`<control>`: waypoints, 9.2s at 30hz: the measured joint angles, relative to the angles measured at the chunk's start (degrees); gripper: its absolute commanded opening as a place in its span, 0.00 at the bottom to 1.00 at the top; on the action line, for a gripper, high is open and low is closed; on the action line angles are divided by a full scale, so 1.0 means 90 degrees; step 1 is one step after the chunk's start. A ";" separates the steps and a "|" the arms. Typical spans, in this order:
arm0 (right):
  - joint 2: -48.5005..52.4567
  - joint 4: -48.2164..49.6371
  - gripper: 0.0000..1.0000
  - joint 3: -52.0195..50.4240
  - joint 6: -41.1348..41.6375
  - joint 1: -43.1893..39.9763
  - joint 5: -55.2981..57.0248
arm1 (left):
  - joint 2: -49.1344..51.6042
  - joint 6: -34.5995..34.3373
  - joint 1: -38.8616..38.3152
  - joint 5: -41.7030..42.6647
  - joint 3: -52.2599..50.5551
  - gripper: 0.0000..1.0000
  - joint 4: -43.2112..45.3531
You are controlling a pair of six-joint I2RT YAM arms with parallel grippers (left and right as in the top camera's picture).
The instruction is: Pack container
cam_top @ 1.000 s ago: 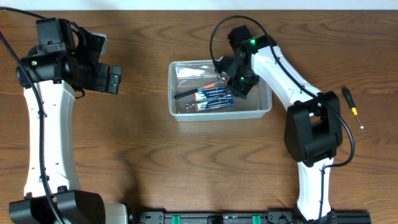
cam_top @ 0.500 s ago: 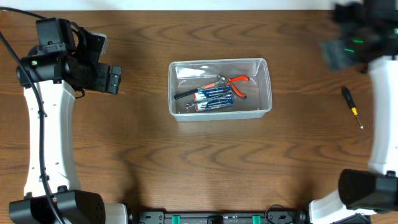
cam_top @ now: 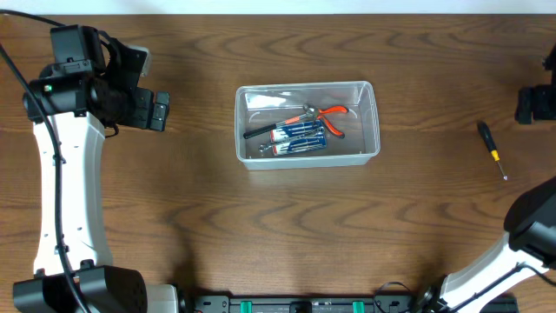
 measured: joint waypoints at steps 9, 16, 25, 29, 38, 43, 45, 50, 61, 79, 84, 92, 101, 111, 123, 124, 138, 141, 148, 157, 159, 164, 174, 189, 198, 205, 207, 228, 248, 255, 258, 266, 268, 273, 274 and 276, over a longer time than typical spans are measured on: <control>0.1149 0.0095 0.94 -0.0129 -0.0087 0.0114 -0.0267 | 0.0000 0.0000 0.0000 0.0000 0.0000 0.98 0.0000; 0.1455 0.0092 0.95 -0.0155 -0.0364 0.0240 -0.0330 | -0.0002 0.0000 0.0000 0.0000 0.0000 0.98 0.0002; 0.1887 0.0114 0.96 -0.0163 -0.0534 0.0243 -0.0357 | 0.0000 0.0000 0.0000 0.0000 0.0000 0.98 0.0002; 0.2052 0.0124 0.97 -0.0165 -0.0559 0.0240 -0.0359 | -0.0002 0.0000 0.0000 0.0000 0.0000 0.98 0.0002; 0.2130 0.0197 0.95 -0.0180 -0.0629 0.0240 -0.0357 | 0.0000 0.0000 0.0000 0.0000 0.0000 0.98 0.0002; 0.2103 0.0425 0.96 -0.0330 -0.0661 0.0243 -0.0301 | 0.0000 0.0000 0.0000 0.0000 0.0000 0.98 0.0000; 0.2050 0.0544 0.96 -0.0442 -0.0668 0.0243 -0.0245 | -0.0002 0.0000 0.0000 0.0000 0.0000 0.98 0.0002; 0.1851 0.0935 0.99 -0.0869 -0.0678 0.0311 -0.0029 | -0.0002 0.0000 0.0000 0.0000 0.0000 0.98 0.0000; 0.1749 0.1049 0.87 -0.1059 -0.0670 0.0350 0.0051 | -0.0002 0.0000 0.0000 0.0000 0.0000 0.98 0.0000; 0.1734 0.1018 0.40 -0.1090 -0.0578 0.0350 0.0063 | 0.0000 0.0000 0.0000 0.0000 0.0000 0.98 0.0000; 0.1734 0.1018 0.36 -0.1090 -0.0573 0.0350 0.0056 | 0.0000 0.0000 0.0000 0.0000 0.0000 0.98 0.0000; 0.1732 0.1018 0.25 -0.1093 -0.0529 0.0350 0.0034 | 0.0000 0.0000 0.0000 0.0000 0.0000 0.98 0.0000; 0.1729 0.1015 0.19 -0.1095 -0.0483 0.0352 0.0022 | 0.0000 0.0000 0.0000 0.0000 0.0000 0.98 0.0000; 0.1727 0.1008 0.05 -0.1095 -0.0449 0.0355 0.0022 | -0.0002 0.0000 0.0000 0.0000 0.0000 0.98 0.0002; 0.1829 0.0457 0.01 -0.0500 0.0199 0.0544 -0.0340 | -0.0002 0.0000 -0.0129 0.0000 0.0000 0.98 0.0017; 0.1826 0.0352 0.01 -0.0306 0.0223 0.0614 -0.0408 | -0.0002 0.0000 -0.0151 0.0000 0.0000 0.98 0.0019; -0.0610 -0.0233 0.01 0.2076 -0.1039 0.4901 -0.0663 | 0.0000 -0.0005 -0.0168 -0.0005 0.0000 0.98 0.0024; -0.0556 -0.0318 0.01 0.1919 -0.1571 0.5683 -0.0636 | 0.0000 -0.0211 -0.0119 0.0000 0.0000 0.98 0.0117; 0.0318 -0.0095 0.01 0.1042 -0.2030 0.6025 -0.0512 | -0.0002 -0.0532 0.0357 0.0010 0.0000 0.98 0.0129; 0.1069 0.0372 0.01 0.0148 -0.2072 0.6016 -0.0763 | 0.0000 -0.0580 0.0369 0.0270 0.0000 0.98 0.0165; 0.1107 0.0583 0.01 -0.0080 -0.2074 0.6016 -0.0797 | 0.0000 -0.0580 0.0369 0.0287 0.0000 0.98 0.0165; 0.1115 0.1095 0.01 -0.0721 -0.2074 0.6016 -0.0831 | -0.0002 -0.0580 0.0369 0.0294 0.0000 0.98 0.0163; 0.1117 0.1360 0.28 -0.1426 -0.2072 0.6016 -0.0869 | -0.0002 -0.0600 0.0369 0.0308 0.0000 0.98 0.0165; 0.0940 0.1321 0.95 0.0000 -0.0874 0.5938 -0.0274 | 0.0000 -0.0542 0.0304 0.0306 0.0000 0.98 0.0265; 0.0199 0.0942 0.99 0.1537 0.1163 0.4197 -0.0209 | -0.0002 -0.0505 -0.0221 0.0170 0.0000 0.98 0.0403; 0.0151 -0.0376 0.99 0.1562 0.2193 0.2917 -0.0124 | -0.0002 -0.0491 -0.0911 -0.0058 0.0000 0.98 0.0083; 0.0112 -0.0646 0.99 0.1559 0.2314 0.2832 -0.0083 | -0.0012 -0.0474 -0.1134 -0.0107 0.0000 0.98 0.0032; -0.5569 0.1253 0.99 -0.4554 0.2669 0.2941 0.0097 | -0.5770 -0.0517 -0.2042 -0.0731 -0.4180 0.98 0.1841; -0.8522 0.1360 0.99 -0.7235 0.2674 0.3563 0.0049 | -0.7849 -0.1268 -0.2042 -0.1486 -0.5792 0.98 0.2042; -0.8517 0.1341 0.99 -0.7235 0.2674 0.3594 0.0053 | -0.7849 -0.1268 -0.2042 -0.1494 -0.5792 0.98 0.2042; -0.8517 0.1309 0.99 -0.7235 0.2674 0.3752 0.0041 | -0.7849 -0.1268 -0.2042 -0.1496 -0.5792 0.98 0.2045; -0.8850 0.1314 0.99 -0.7247 0.2671 0.3798 0.0109 | -0.7849 -0.1268 -0.2042 -0.1537 -0.5792 0.98 0.2042; -0.9253 0.1319 0.99 -0.7259 0.2669 0.3798 0.0211 | -0.7849 -0.1270 -0.2042 -0.1537 -0.5792 0.98 0.2045; -1.0805 0.1634 0.99 -0.7463 0.2669 0.3801 0.0194 | -0.7849 -0.1268 -0.2042 -0.1537 -0.5792 0.98 0.2038; -1.1149 0.1778 0.99 -0.7611 0.2671 0.3798 0.0175 | -0.7847 -0.1270 -0.2042 -0.1540 -0.5792 0.98 0.2040; -1.1757 0.2135 0.99 -0.8041 0.2671 0.3798 0.0117 | -0.7849 -0.1270 -0.2042 -0.1537 -0.5797 0.98 0.2035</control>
